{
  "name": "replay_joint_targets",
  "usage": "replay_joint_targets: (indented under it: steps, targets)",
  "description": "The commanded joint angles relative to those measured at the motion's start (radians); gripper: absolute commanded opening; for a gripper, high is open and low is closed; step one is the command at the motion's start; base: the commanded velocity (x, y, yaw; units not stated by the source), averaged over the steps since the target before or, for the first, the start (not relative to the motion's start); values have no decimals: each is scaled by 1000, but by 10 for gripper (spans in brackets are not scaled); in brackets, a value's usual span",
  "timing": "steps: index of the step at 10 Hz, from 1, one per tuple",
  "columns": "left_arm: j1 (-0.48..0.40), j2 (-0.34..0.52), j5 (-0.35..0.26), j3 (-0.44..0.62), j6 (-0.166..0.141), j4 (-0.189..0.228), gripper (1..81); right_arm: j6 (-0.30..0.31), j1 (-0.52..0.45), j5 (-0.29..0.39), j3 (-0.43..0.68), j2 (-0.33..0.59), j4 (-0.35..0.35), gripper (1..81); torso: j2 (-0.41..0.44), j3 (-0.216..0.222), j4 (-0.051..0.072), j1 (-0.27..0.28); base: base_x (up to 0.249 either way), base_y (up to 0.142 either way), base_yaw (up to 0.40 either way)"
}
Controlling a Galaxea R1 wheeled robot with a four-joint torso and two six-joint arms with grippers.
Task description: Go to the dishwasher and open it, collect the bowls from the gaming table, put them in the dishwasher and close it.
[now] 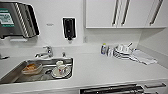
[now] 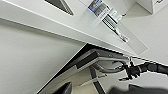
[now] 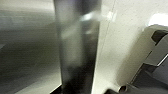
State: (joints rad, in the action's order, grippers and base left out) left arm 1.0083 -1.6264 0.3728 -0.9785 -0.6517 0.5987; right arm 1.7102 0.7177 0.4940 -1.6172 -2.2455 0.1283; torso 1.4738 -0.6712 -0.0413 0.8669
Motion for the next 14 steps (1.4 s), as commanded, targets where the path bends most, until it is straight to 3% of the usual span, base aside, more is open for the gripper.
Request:
replay_joint_targets:
  steps: [1,7,12,14]
  targets:
    - [-72,54,2,18,1,15,811,6,-59,184,1,50,4,811,0,0,0,0,0,0,0]
    - [-72,49,-9,18,1,15,811,6,-25,136,-10,48,-3,811,0,0,0,1,-84,0,0]
    - [-72,42,-17,18,1,32,811,9,69,-98,-33,41,-52,811,0,0,0,1,-93,0,0]
    - [-72,40,-18,18,1,33,811,8,82,-112,-45,21,-52,811,0,0,0,1,-87,0,0]
